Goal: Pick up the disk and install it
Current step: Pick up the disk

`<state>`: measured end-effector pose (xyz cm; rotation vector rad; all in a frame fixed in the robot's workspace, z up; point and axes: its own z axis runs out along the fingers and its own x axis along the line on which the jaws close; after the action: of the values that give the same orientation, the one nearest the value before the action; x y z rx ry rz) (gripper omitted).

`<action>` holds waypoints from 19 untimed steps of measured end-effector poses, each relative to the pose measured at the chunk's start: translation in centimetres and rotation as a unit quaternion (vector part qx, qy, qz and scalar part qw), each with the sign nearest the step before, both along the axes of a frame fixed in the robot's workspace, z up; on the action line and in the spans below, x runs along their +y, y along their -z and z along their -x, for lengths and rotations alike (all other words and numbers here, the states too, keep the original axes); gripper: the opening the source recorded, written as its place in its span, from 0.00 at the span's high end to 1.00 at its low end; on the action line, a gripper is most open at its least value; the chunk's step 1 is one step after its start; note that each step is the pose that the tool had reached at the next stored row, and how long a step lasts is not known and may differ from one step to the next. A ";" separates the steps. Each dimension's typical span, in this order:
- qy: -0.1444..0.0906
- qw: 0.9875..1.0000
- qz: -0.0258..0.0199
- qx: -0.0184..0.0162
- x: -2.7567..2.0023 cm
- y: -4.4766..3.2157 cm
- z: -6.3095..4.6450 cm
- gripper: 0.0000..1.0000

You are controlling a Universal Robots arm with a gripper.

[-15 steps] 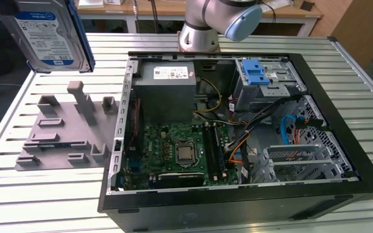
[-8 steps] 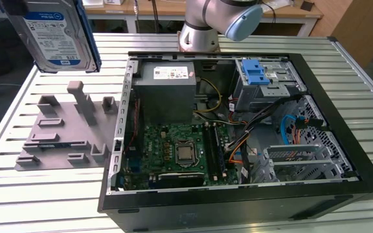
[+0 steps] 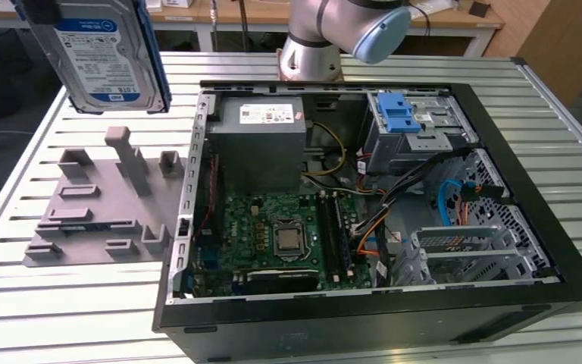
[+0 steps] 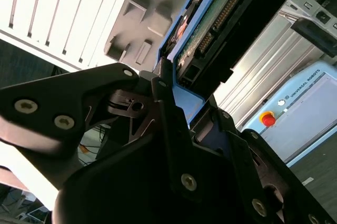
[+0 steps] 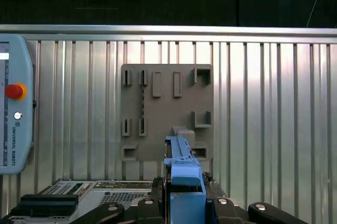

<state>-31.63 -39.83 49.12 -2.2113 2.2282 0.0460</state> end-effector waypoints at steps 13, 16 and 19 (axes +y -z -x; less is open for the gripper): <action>0.000 1.000 0.000 0.000 -0.01 0.01 -2.8 0.64; 0.000 1.000 0.000 0.000 -0.02 0.01 -3.6 0.64; 0.000 1.000 0.000 0.000 -0.02 0.02 -4.1 0.64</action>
<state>-27.56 -39.85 49.09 -2.2112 2.2282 0.0461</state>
